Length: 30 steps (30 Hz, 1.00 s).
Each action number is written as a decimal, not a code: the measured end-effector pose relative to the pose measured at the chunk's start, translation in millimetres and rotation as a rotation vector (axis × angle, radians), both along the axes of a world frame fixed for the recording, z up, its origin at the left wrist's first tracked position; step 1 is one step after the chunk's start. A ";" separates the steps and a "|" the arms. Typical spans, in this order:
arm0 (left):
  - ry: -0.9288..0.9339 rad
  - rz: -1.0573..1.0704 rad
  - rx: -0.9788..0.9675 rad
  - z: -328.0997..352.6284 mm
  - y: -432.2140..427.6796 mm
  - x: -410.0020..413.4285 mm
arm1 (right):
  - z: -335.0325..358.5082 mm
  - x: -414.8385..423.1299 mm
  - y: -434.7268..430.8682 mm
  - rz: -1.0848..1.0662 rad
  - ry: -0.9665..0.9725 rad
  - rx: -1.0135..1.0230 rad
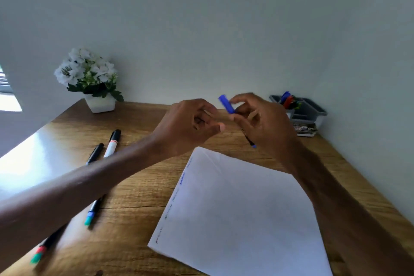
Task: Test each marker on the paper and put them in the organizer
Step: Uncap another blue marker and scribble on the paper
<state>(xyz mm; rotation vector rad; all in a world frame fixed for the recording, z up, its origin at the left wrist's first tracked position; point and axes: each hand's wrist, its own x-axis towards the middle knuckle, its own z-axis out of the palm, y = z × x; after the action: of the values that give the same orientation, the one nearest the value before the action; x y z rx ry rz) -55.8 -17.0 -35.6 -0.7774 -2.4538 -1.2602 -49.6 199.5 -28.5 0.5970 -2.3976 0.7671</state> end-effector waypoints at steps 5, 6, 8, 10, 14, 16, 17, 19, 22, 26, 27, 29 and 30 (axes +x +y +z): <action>-0.044 -0.188 -0.309 1.2 37.5 -13.9 | 13.0 -4.3 31.4 -0.165 0.149 -0.114; -0.049 -0.214 -0.376 -0.3 45.8 -15.2 | 16.2 -4.4 38.2 -0.204 0.198 -0.137; -0.049 -0.278 -0.504 -3.3 60.4 -15.9 | 20.4 -5.0 52.3 -0.260 0.309 -0.193; -0.061 -0.360 -0.608 -6.3 71.0 -15.6 | 22.8 -5.0 65.0 -0.319 0.415 -0.248; 0.024 -0.386 -0.694 -11.6 80.7 -18.4 | 24.5 -10.5 91.8 -0.448 0.604 -0.351; 0.039 -0.382 -0.688 -13.2 81.9 -19.8 | 22.2 -15.6 106.1 -0.511 0.661 -0.405; 0.042 -0.384 -0.695 -13.3 82.7 -19.8 | 20.1 -18.5 113.3 -0.536 0.681 -0.420; 0.044 -0.387 -0.717 -13.0 84.4 -19.4 | 14.6 -22.8 126.3 -0.588 0.690 -0.433; 0.039 -0.381 -0.752 -11.8 86.2 -17.9 | 4.2 -27.4 140.4 -0.660 0.650 -0.396; 0.028 -0.370 -0.786 -9.9 86.8 -14.4 | -7.9 -34.0 150.2 -0.729 0.547 -0.303; 0.026 -0.367 -0.794 -9.2 86.8 -13.2 | -10.2 -35.5 151.7 -0.742 0.521 -0.283; 0.024 -0.360 -0.805 -8.4 86.6 -11.2 | -14.9 -38.3 154.5 -0.748 0.479 -0.252; 0.027 -0.357 -0.811 -8.1 87.2 -10.1 | -17.4 -39.4 156.2 -0.745 0.460 -0.241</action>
<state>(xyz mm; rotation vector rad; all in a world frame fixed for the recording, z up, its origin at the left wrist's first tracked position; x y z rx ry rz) -65.8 70.1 -43.8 -1.4525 -2.8758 -0.2622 -88.9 355.8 -45.8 -0.2103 -1.8447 0.4976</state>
